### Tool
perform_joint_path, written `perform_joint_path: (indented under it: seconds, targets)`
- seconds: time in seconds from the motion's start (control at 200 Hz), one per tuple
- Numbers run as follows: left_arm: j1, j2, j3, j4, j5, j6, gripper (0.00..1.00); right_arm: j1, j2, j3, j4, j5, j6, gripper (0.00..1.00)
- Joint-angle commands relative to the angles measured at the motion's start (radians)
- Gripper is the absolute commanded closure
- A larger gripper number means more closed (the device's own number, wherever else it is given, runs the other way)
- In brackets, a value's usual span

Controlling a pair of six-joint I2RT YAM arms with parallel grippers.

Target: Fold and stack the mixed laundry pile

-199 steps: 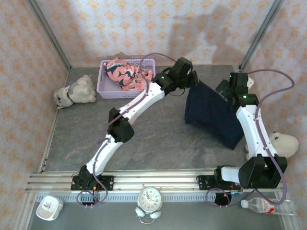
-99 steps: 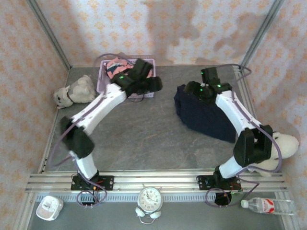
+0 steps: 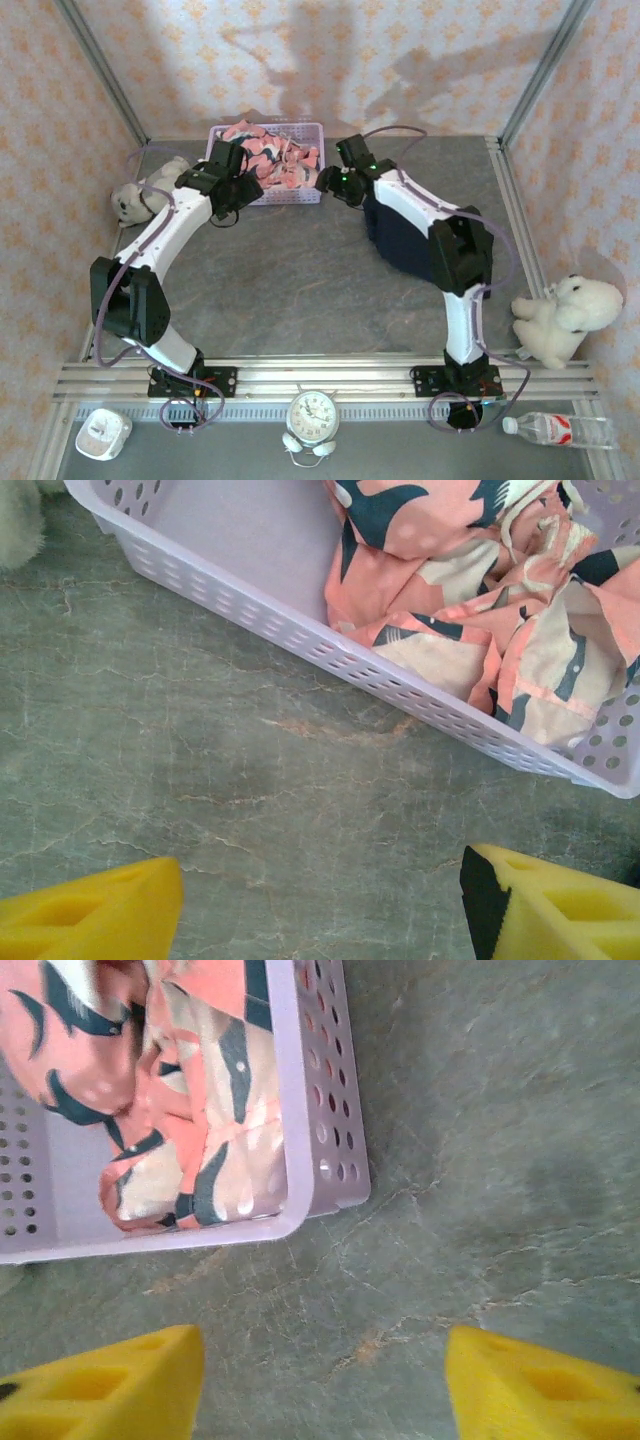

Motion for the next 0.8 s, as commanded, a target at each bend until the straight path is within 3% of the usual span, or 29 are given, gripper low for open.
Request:
perform_joint_path:
  seconds: [0.0,0.085,0.23,0.37,0.575,0.796]
  targets:
    - [0.009,-0.005,0.002,0.024,0.014,0.012,0.26,0.007,0.119,0.16,-0.01,0.0,0.054,0.44]
    - [0.017,0.017,0.012,0.007,0.026,0.019,0.26,0.011,0.188,0.244,-0.054,0.021,0.061,0.53]
    - [0.026,0.033,-0.002,0.03,0.058,-0.009,0.26,0.005,0.297,0.435,-0.204,0.093,0.035,0.8]
    - [0.027,0.038,-0.002,0.035,0.06,-0.022,0.26,-0.025,0.304,0.529,-0.305,0.182,-0.041,1.0]
    - [0.026,0.043,0.01,0.029,0.064,-0.034,0.26,-0.127,0.203,0.53,-0.397,0.29,-0.285,1.0]
    - [0.025,0.036,-0.014,0.033,0.075,-0.064,0.26,-0.367,0.06,0.35,-0.425,0.272,-0.376,1.0]
